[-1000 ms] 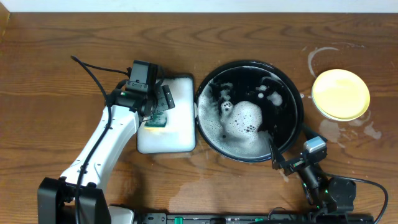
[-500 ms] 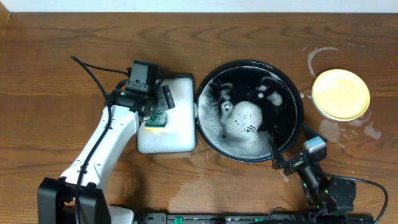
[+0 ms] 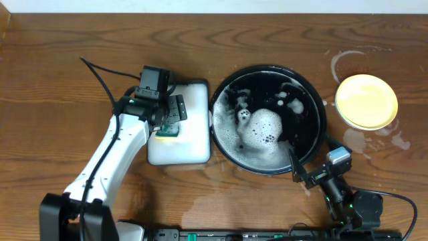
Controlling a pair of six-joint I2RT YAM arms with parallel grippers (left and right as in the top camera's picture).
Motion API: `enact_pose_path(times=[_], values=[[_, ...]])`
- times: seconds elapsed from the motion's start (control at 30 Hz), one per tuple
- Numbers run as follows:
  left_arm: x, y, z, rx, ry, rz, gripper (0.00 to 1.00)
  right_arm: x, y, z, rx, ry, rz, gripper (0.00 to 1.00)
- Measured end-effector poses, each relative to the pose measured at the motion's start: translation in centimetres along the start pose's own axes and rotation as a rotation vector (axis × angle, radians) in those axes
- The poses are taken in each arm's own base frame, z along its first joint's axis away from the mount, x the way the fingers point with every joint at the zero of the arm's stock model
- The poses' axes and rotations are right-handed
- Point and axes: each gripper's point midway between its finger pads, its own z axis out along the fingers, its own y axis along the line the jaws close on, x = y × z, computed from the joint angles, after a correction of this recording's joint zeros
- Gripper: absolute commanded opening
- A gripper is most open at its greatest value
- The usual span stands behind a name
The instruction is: Clean dirty plates on tray and stack at the side
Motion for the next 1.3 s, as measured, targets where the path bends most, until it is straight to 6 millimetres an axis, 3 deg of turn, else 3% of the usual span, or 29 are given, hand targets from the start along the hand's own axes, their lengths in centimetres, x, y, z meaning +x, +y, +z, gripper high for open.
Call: enact_pose_path(times=[0.37,0.67,0.93,1.3], values=[[-3.1,-0.4,-5.4,0.079,-0.304,0.171,0.88,0.0,0.0,0.0,0.0,0.0,0.0,0.99],[-0.2,5.0,-6.8,0.033,-0.393,0.116,0.87,0.0,0.0,0.0,0.0,-0.001,0.0,0.99],[1.1,5.4,-9.9,0.088,-0.673,0.134,0.87,0.0,0.0,0.0,0.001,-0.002,-0.001,0.99],[3.6,5.9,-10.2,0.114,-0.881,0.146,0.87,0.0,0.0,0.0,0.001,-0.002,-0.002,0.99]])
